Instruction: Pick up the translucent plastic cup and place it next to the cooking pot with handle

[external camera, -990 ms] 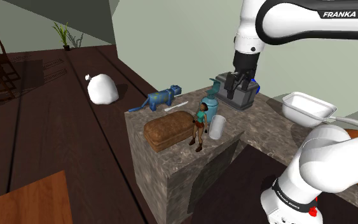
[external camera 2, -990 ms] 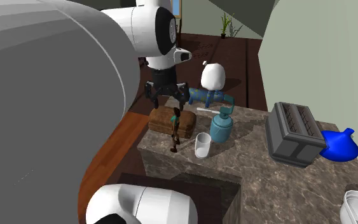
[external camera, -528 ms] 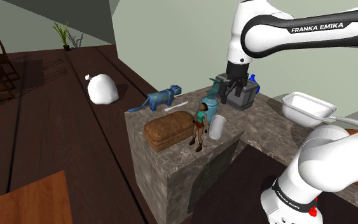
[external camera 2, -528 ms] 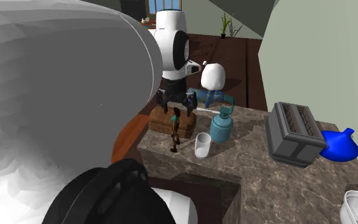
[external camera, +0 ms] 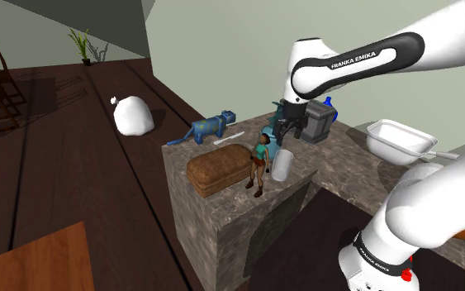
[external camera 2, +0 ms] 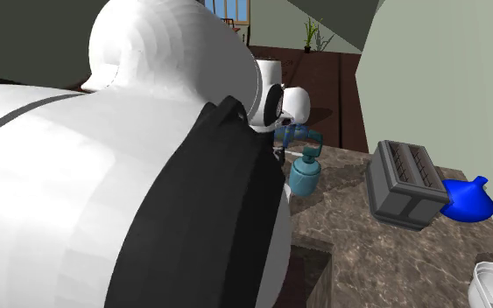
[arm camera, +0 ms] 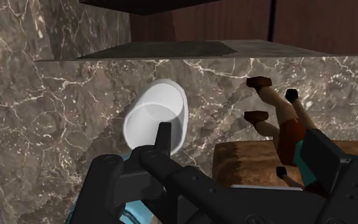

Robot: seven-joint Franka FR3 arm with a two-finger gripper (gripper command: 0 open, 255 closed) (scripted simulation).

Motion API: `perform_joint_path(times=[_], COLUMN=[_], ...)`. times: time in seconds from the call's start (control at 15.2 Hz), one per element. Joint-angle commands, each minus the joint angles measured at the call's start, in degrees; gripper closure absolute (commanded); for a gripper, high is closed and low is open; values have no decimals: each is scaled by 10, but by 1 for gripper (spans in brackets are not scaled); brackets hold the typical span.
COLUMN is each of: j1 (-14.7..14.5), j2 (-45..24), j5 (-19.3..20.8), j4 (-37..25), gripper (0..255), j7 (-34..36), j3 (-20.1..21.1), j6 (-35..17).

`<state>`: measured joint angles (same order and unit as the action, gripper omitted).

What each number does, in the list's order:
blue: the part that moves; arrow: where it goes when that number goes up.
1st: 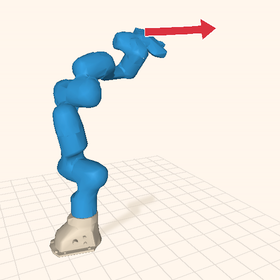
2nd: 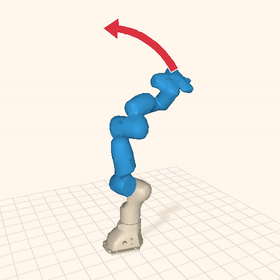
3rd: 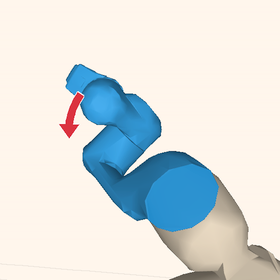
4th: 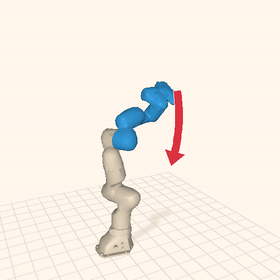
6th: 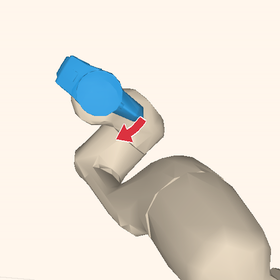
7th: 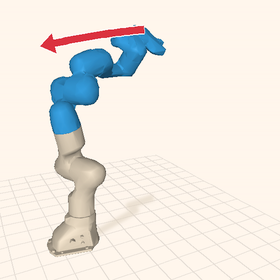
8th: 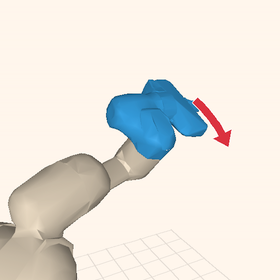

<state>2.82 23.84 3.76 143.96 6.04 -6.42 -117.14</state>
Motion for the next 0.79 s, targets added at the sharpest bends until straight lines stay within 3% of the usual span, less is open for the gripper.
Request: perform_joint_path(times=[0.0,0.53,0.73], j1=[4,15,17], j2=[-38,-215,-238], j5=[-6,-59,-69], j4=[0,-40,-39], gripper=[0,0,0], j7=[-4,-48,-56], j3=[-11,-51,-52], j6=[-36,-157,-181])
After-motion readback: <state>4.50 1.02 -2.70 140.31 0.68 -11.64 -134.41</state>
